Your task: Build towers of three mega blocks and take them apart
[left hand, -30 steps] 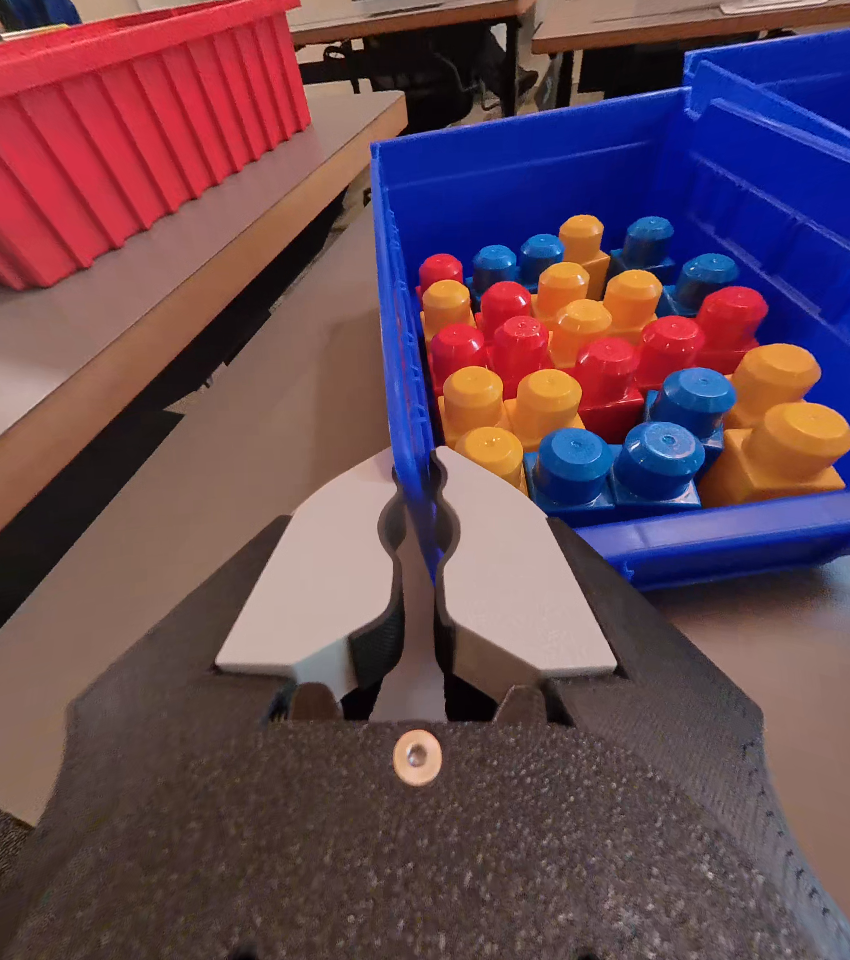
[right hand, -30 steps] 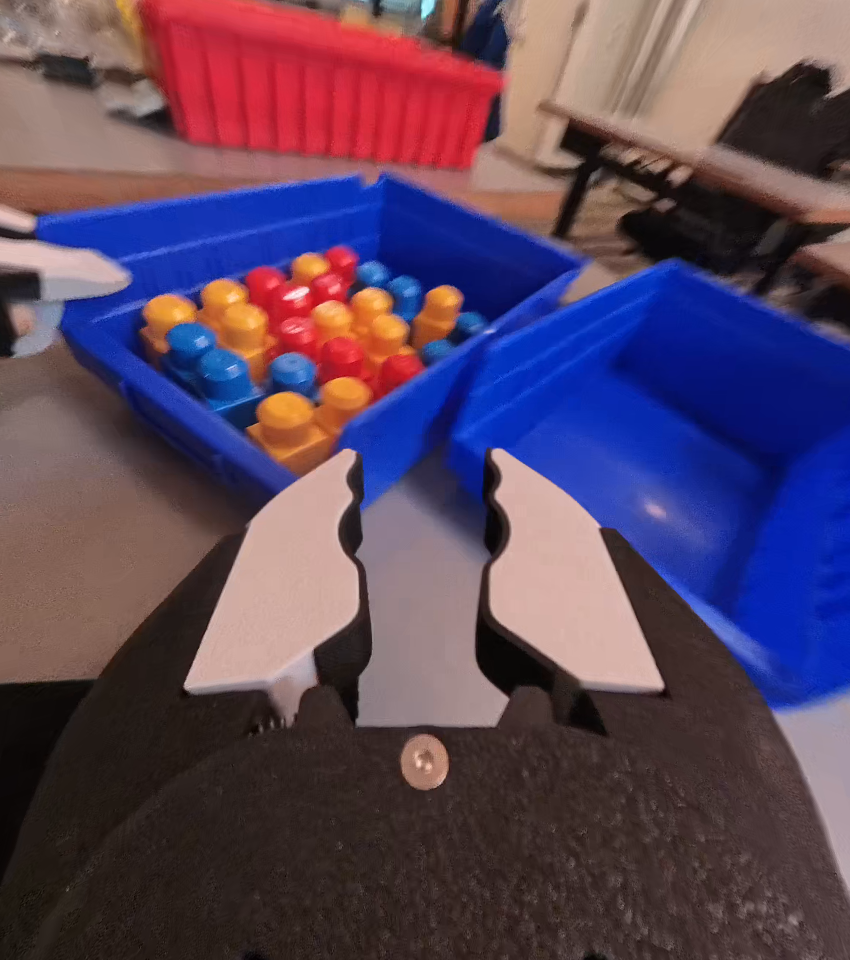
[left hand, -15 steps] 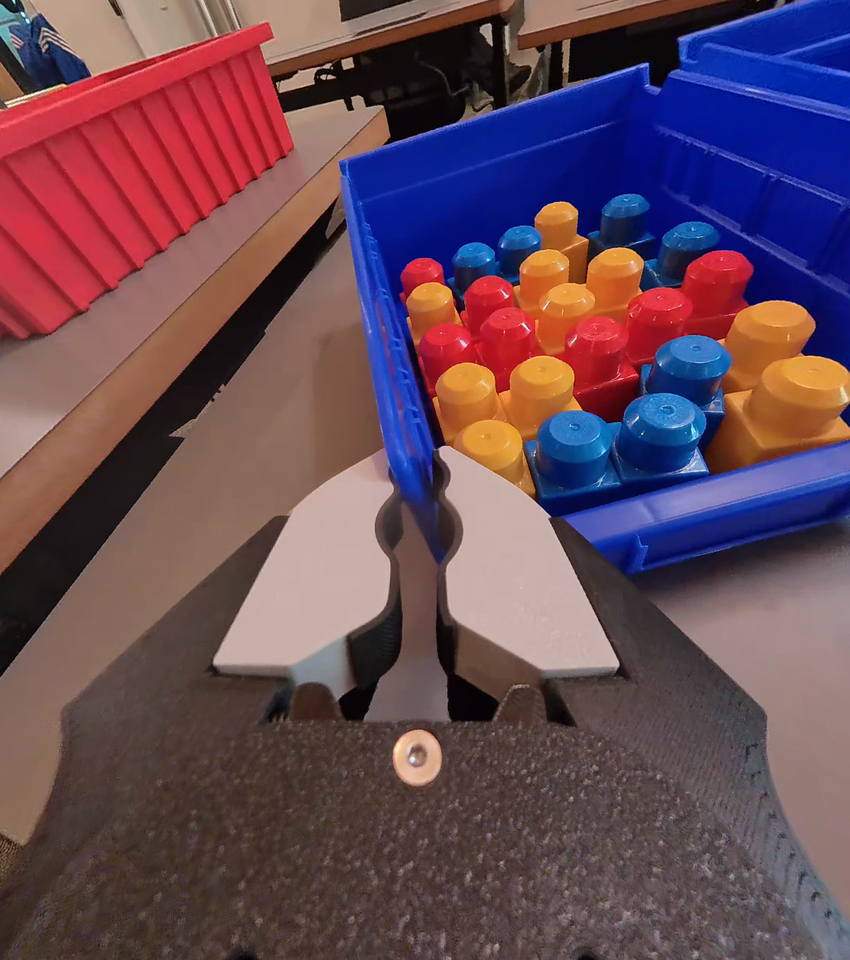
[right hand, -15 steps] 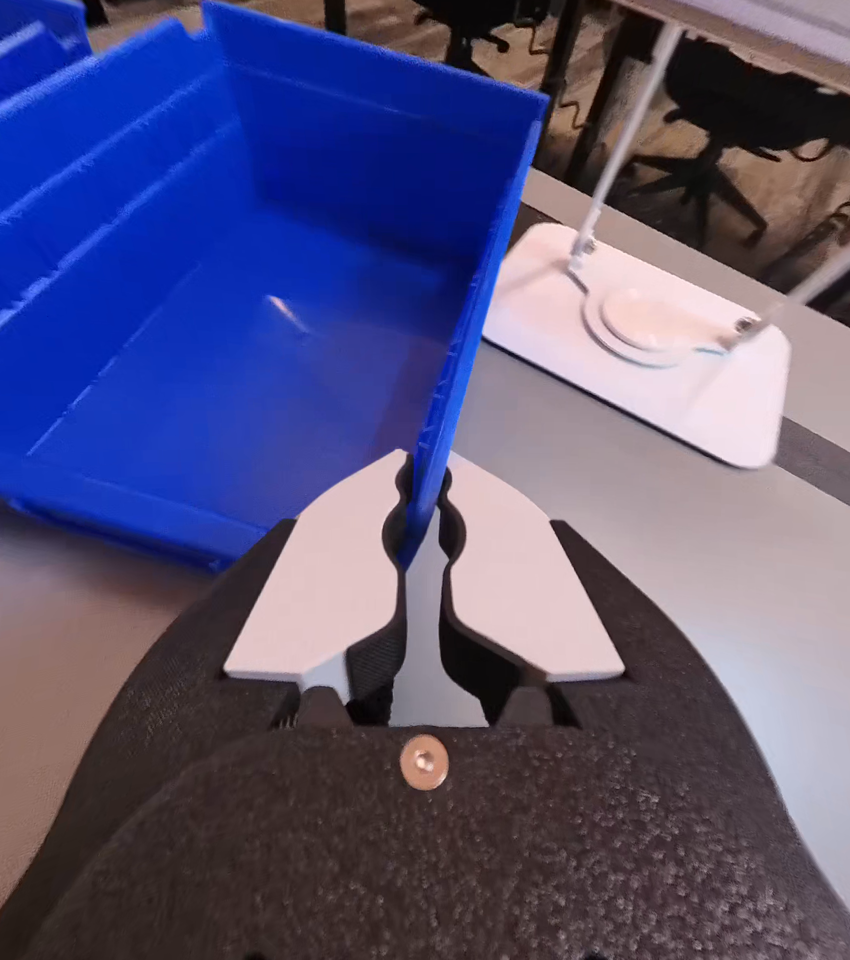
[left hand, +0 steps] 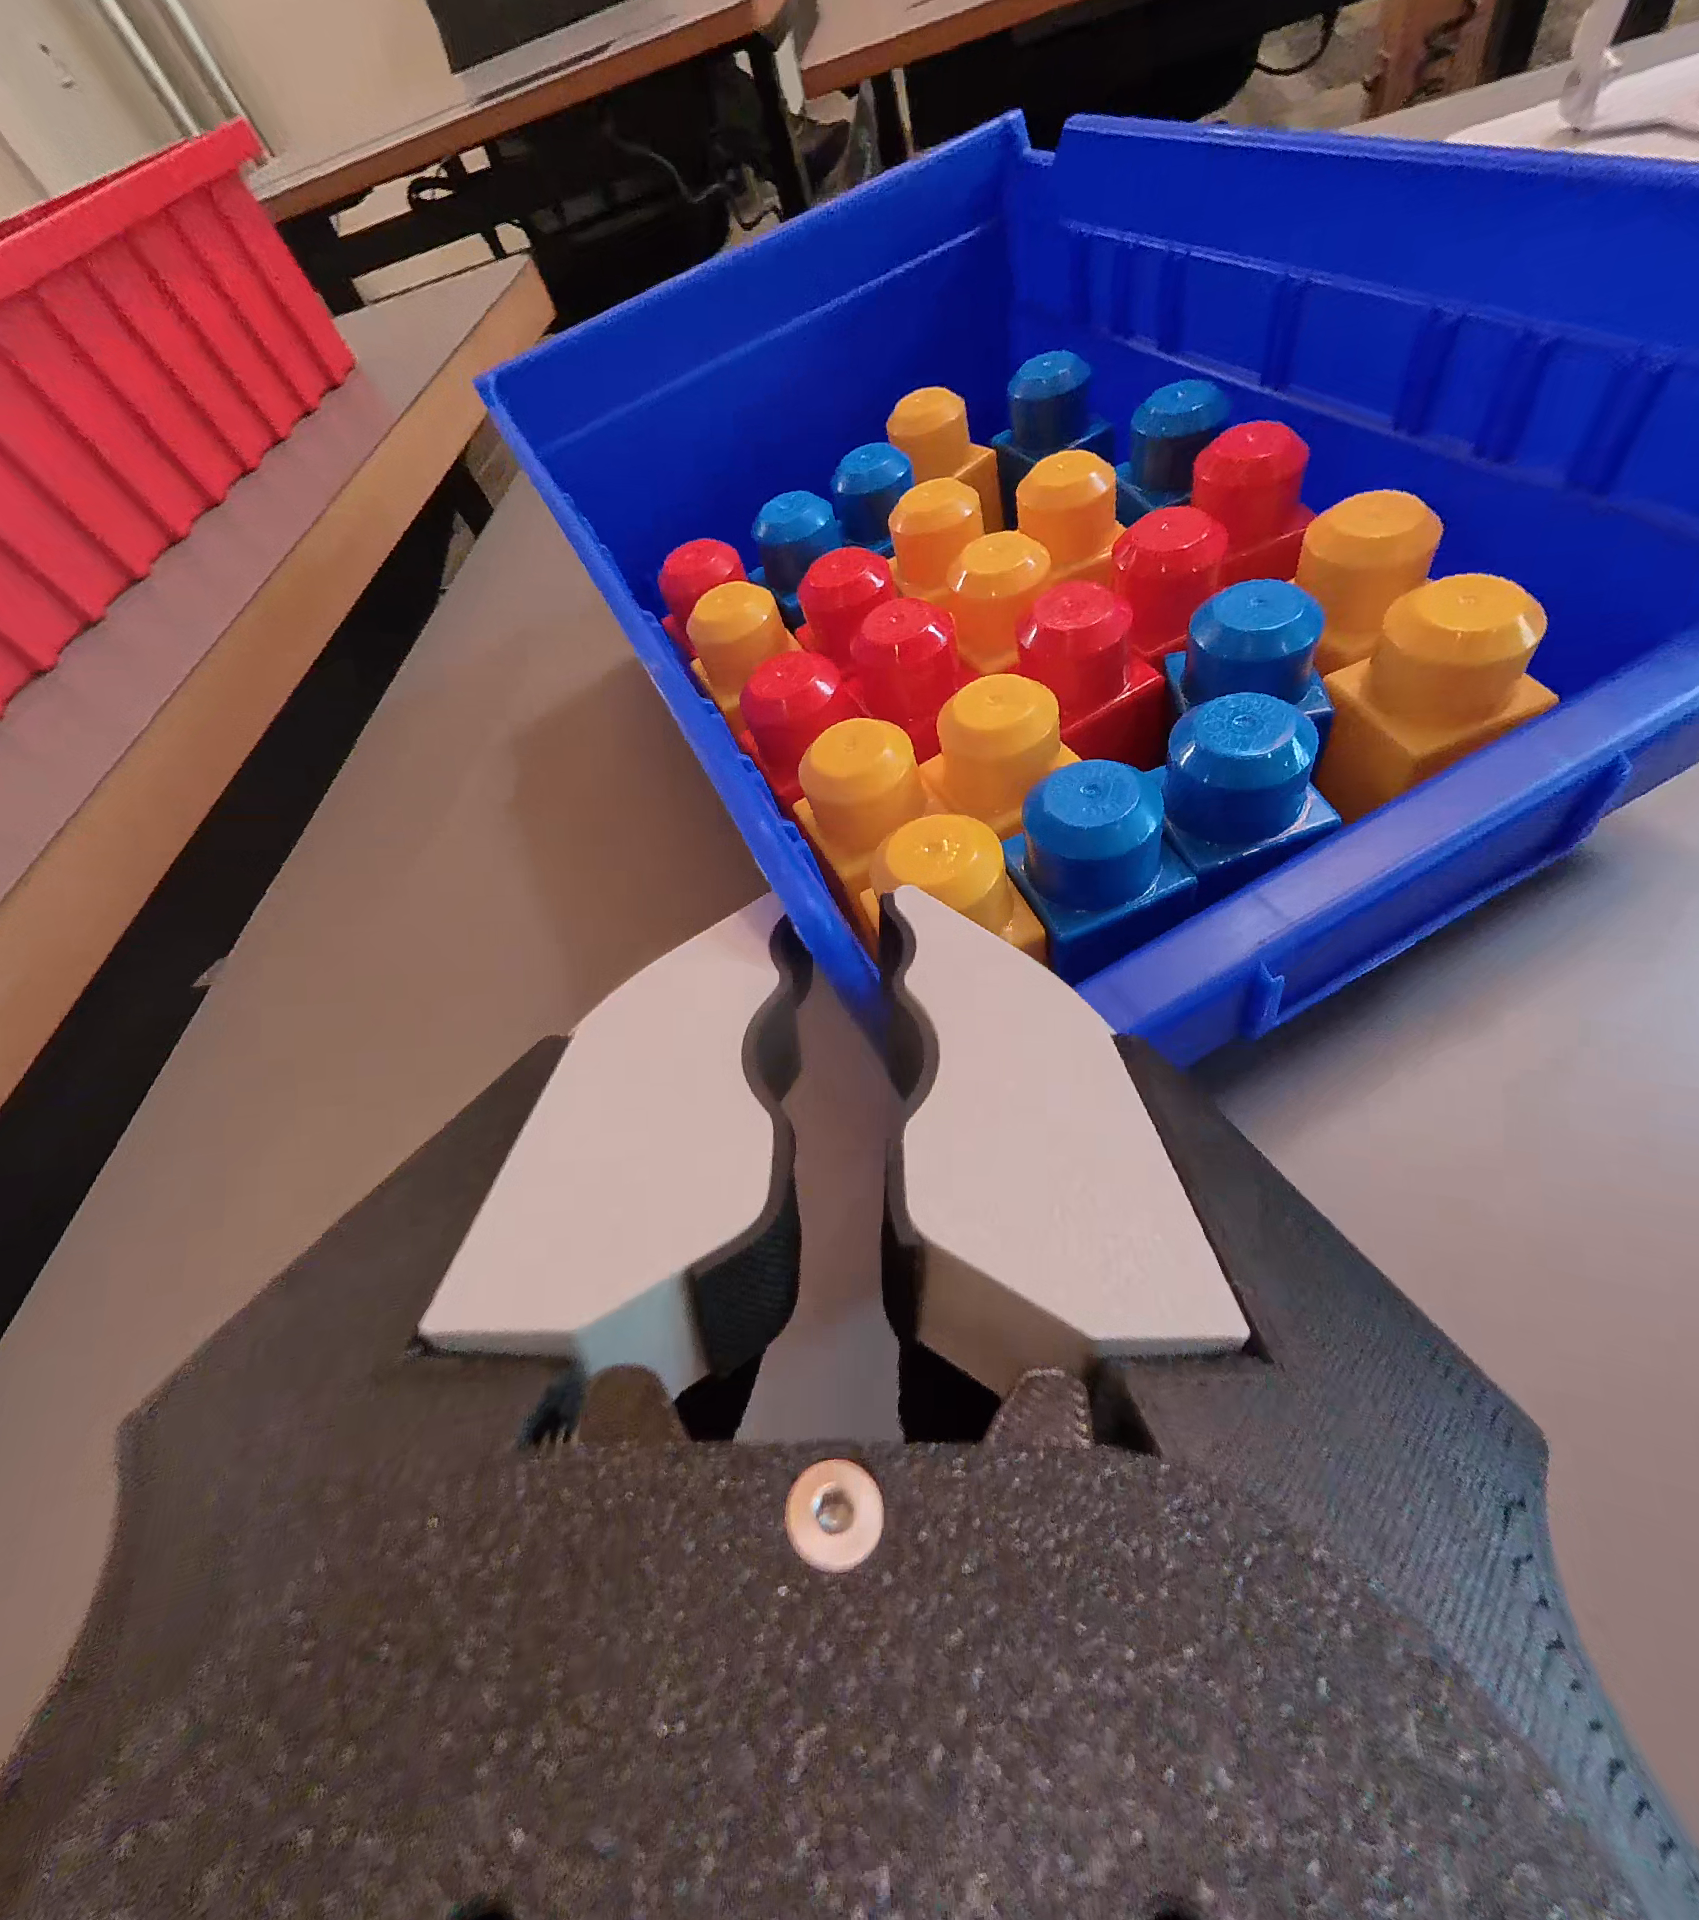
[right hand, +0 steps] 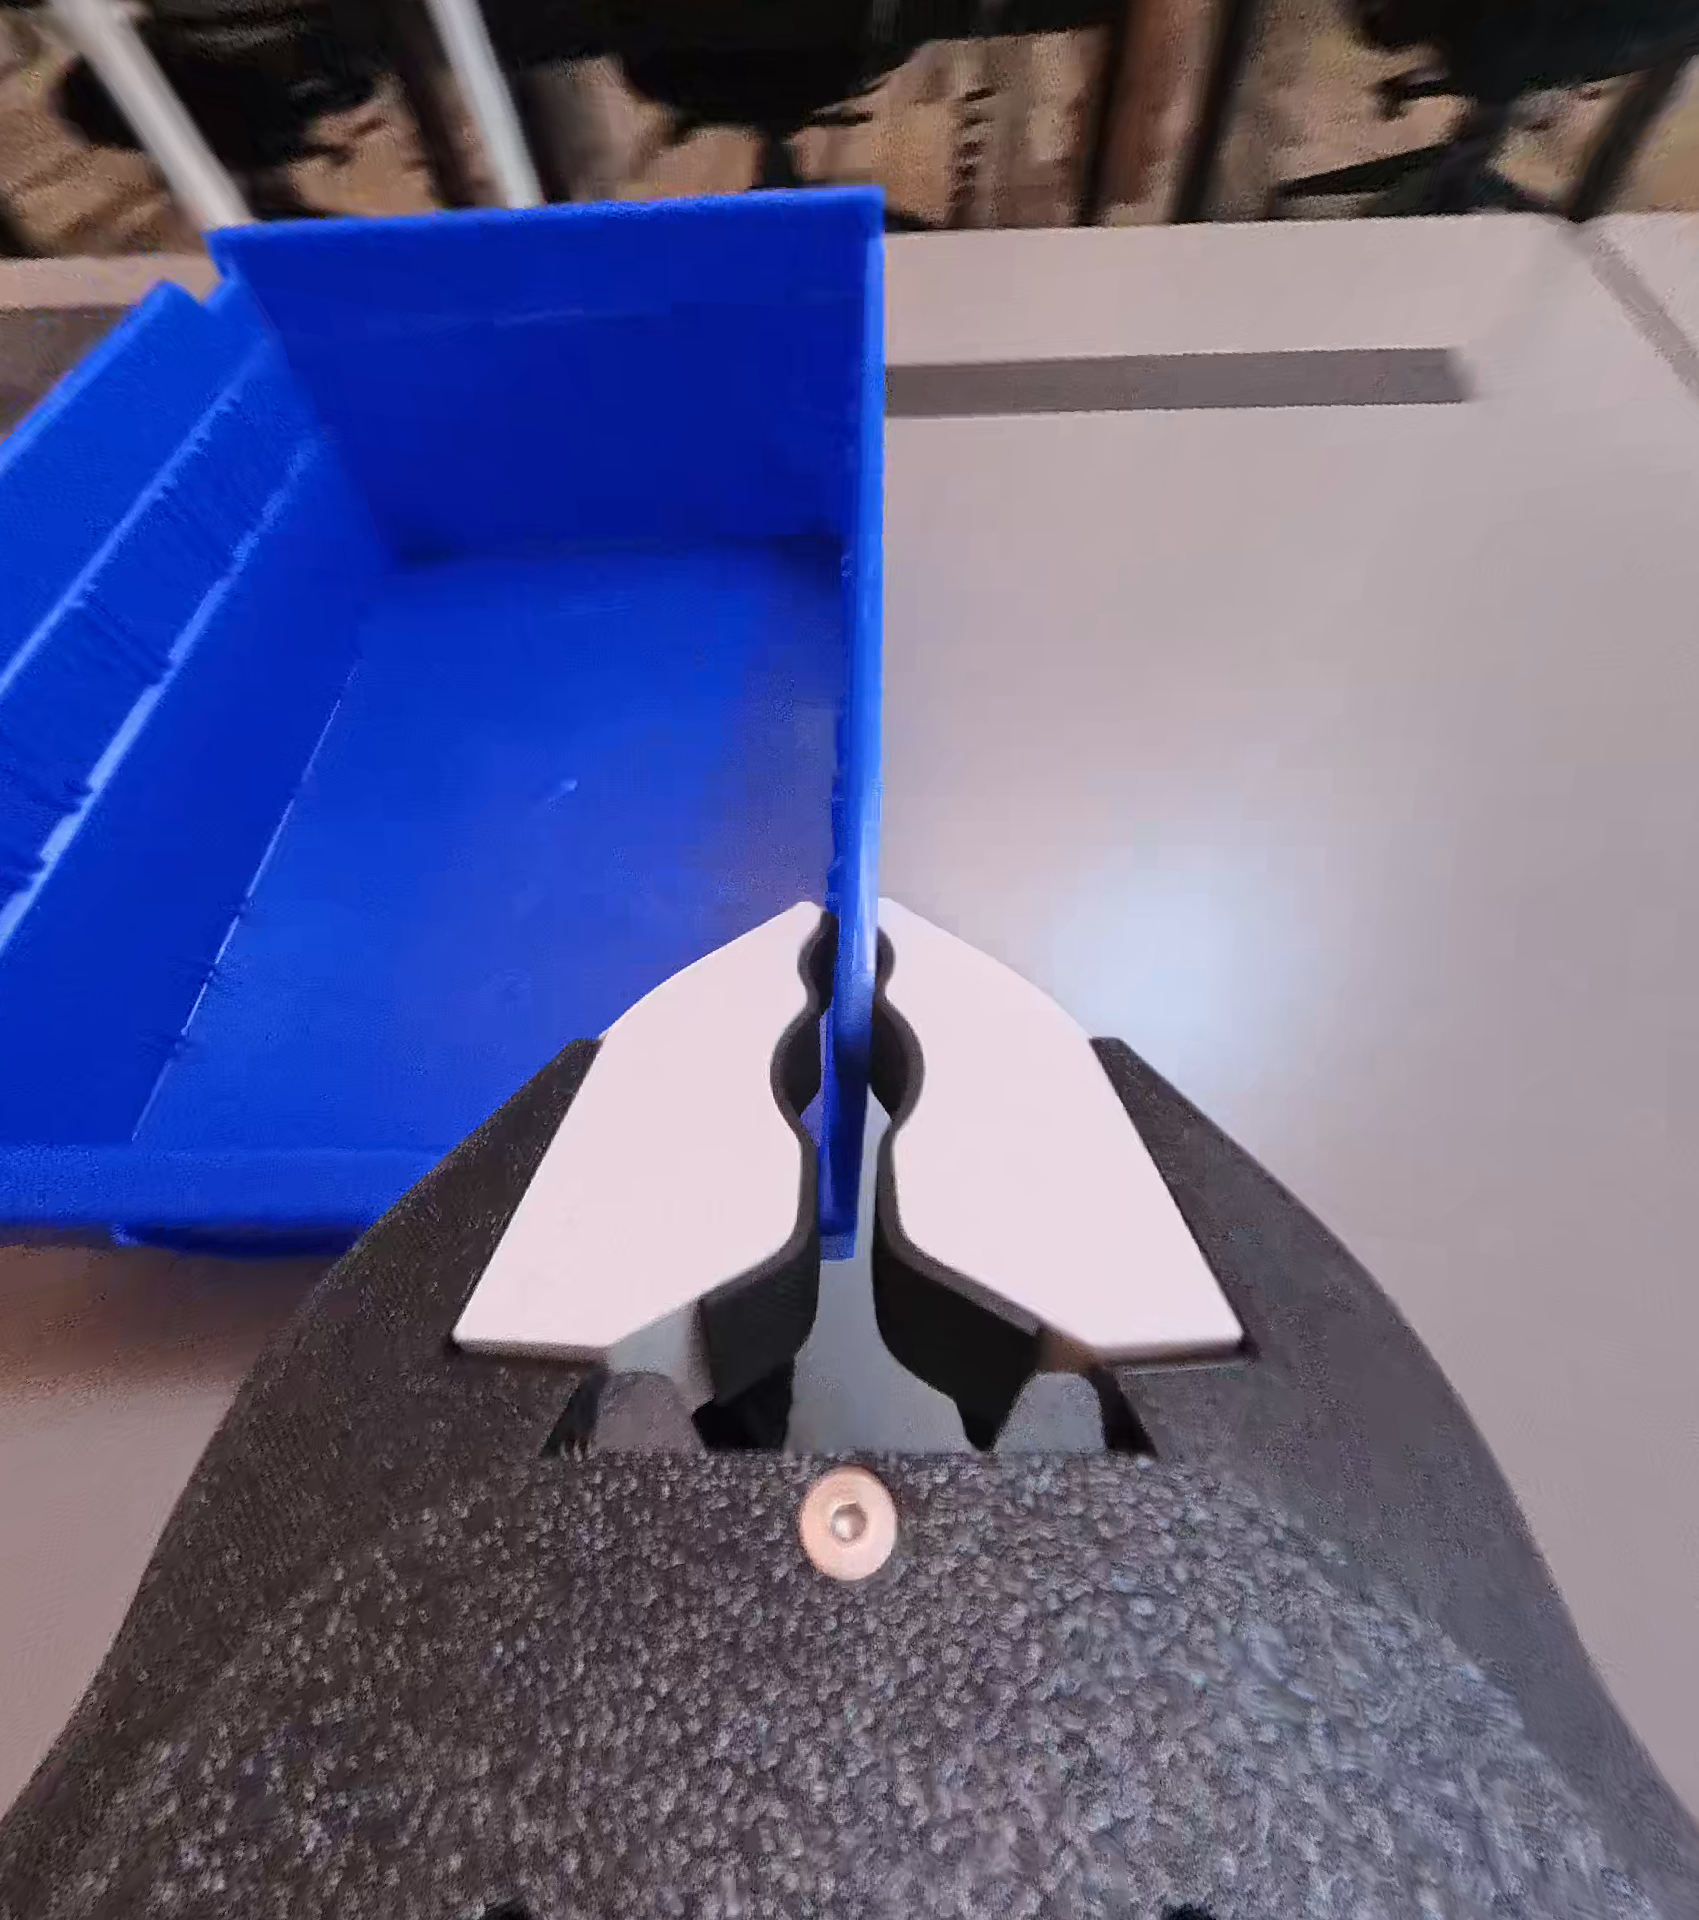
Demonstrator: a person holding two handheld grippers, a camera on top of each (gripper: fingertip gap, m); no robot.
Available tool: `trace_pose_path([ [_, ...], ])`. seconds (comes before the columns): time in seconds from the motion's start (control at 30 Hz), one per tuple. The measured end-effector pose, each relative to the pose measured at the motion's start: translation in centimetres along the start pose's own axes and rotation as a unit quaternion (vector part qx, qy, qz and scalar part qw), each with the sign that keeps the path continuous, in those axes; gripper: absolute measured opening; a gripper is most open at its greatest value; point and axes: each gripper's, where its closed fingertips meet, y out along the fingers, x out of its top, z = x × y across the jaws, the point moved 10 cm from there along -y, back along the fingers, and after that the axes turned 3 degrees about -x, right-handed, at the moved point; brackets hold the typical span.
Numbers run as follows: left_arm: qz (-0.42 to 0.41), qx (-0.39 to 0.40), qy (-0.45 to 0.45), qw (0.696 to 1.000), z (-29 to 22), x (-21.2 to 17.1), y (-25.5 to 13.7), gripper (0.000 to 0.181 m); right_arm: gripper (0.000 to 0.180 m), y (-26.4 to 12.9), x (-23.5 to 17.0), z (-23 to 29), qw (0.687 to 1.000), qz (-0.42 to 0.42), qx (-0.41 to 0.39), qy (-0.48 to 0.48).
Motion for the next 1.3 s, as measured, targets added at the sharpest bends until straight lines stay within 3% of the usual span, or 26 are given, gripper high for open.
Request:
trace_pose_path([
  [0.2,0.014,0.025,-0.004,1.000,-0.7,1.5,3.0,0.009,0.005,2.7,1.0,-4.3,0.993,-0.028,-0.105,0.039],
  [0.33,0.027,0.013,-0.072,0.997,0.7,2.7,5.7,0.006,0.003,4.5,2.0,-6.6,0.987,-0.036,-0.140,0.066],
  [0.47,0.032,0.011,-0.123,0.992,2.4,3.4,8.1,0.006,0.003,5.9,2.5,-7.5,0.985,-0.044,-0.141,0.088],
  [0.7,0.020,0.082,-0.186,0.979,4.8,3.8,11.2,0.010,0.003,6.6,2.2,-7.0,0.983,-0.070,-0.146,0.085],
  [0.87,-0.030,0.077,-0.266,0.960,3.1,3.9,11.5,0.003,0.012,6.4,1.9,-6.0,0.985,-0.086,-0.120,0.093],
  [1.1,-0.027,0.054,-0.079,0.995,-1.6,4.5,10.6,0.012,0.020,5.1,1.8,-5.6,0.987,-0.110,-0.099,0.066],
  [1.3,-0.027,0.054,-0.035,0.998,-1.7,4.2,10.2,0.013,0.013,4.5,1.9,-5.7,0.987,-0.115,-0.098,0.048],
])
